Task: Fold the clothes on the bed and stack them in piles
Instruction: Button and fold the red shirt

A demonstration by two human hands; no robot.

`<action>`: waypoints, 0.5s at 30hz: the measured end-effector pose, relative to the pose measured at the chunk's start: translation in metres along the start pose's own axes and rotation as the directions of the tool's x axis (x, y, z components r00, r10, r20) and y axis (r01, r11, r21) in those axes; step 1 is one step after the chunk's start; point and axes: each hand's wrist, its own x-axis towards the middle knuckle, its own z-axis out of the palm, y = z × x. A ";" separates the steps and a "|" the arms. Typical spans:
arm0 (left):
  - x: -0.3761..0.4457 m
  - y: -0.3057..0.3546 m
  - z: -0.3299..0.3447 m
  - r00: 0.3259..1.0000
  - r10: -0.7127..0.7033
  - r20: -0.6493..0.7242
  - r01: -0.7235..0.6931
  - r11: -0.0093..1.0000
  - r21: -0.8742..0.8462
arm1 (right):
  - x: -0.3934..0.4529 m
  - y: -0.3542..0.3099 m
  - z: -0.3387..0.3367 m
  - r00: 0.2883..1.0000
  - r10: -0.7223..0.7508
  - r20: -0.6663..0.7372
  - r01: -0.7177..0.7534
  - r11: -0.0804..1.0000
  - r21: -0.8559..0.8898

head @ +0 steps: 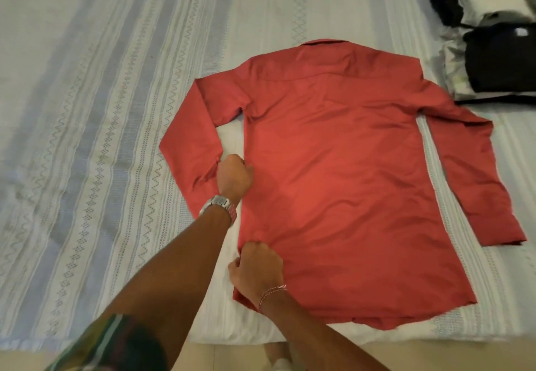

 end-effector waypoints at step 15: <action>0.026 0.108 0.040 0.980 0.190 -0.054 -0.196 0.968 -0.159 | -0.029 0.105 -0.062 0.984 0.112 0.137 -0.177 0.610 0.772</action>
